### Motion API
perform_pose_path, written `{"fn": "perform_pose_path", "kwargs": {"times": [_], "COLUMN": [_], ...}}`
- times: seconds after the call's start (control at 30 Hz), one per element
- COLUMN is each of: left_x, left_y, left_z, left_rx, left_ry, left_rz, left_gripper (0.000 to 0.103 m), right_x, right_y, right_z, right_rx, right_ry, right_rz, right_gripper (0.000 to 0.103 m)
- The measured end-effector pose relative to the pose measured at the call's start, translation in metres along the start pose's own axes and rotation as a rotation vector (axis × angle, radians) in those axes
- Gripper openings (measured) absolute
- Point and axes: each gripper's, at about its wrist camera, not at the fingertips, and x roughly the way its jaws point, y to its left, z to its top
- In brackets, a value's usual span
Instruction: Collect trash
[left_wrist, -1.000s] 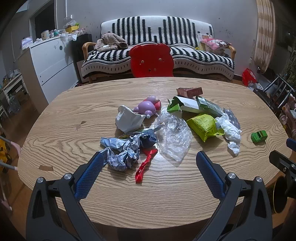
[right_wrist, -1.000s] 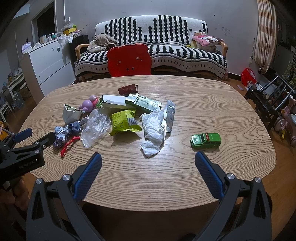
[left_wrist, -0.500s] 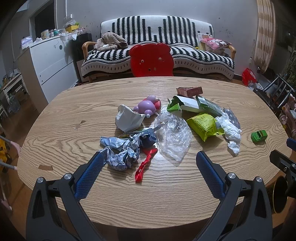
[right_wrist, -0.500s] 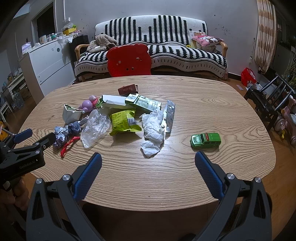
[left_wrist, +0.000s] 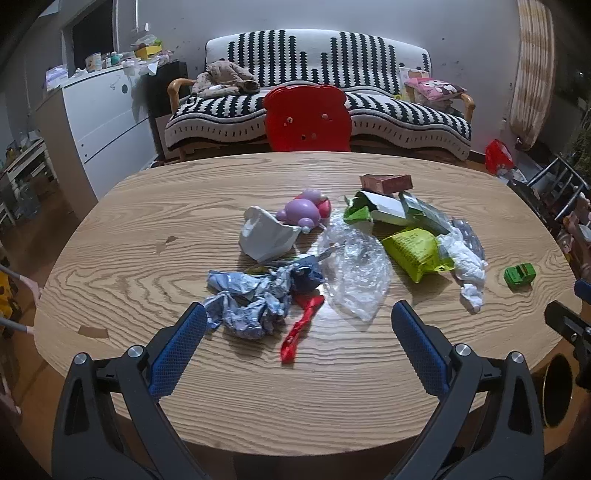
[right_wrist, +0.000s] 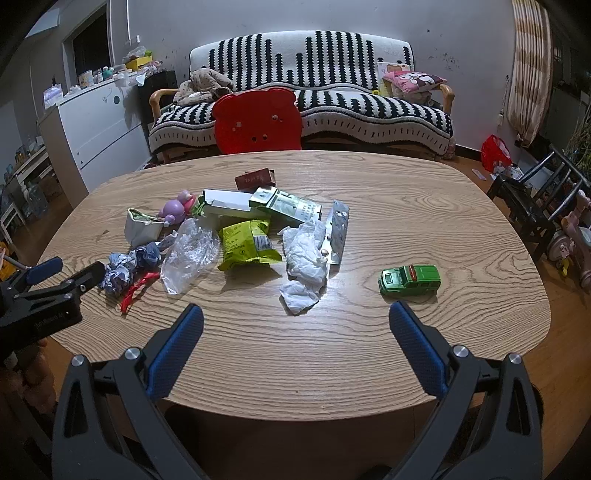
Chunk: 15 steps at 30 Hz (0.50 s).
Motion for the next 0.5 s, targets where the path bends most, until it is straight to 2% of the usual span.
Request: {"fn": "perform_pose_path", "kwargs": {"times": [0.23,0.5], "left_x": [0.007,0.016], "left_y": [0.021,0.031], "left_z": [0.001,0.01], "left_rx": [-0.008,-0.014], "left_ry": [0.028,0.04], "left_rz": [0.003,-0.014], "left_gripper": [0.097,0.097], "right_x": [0.0,0.027], "right_y": [-0.005,-0.023], "right_z": [0.004,0.017], "right_rx": [0.006,0.042], "right_ry": [0.001,0.03], "right_rz": [0.02,0.01], "right_gripper": [0.097,0.096]}}
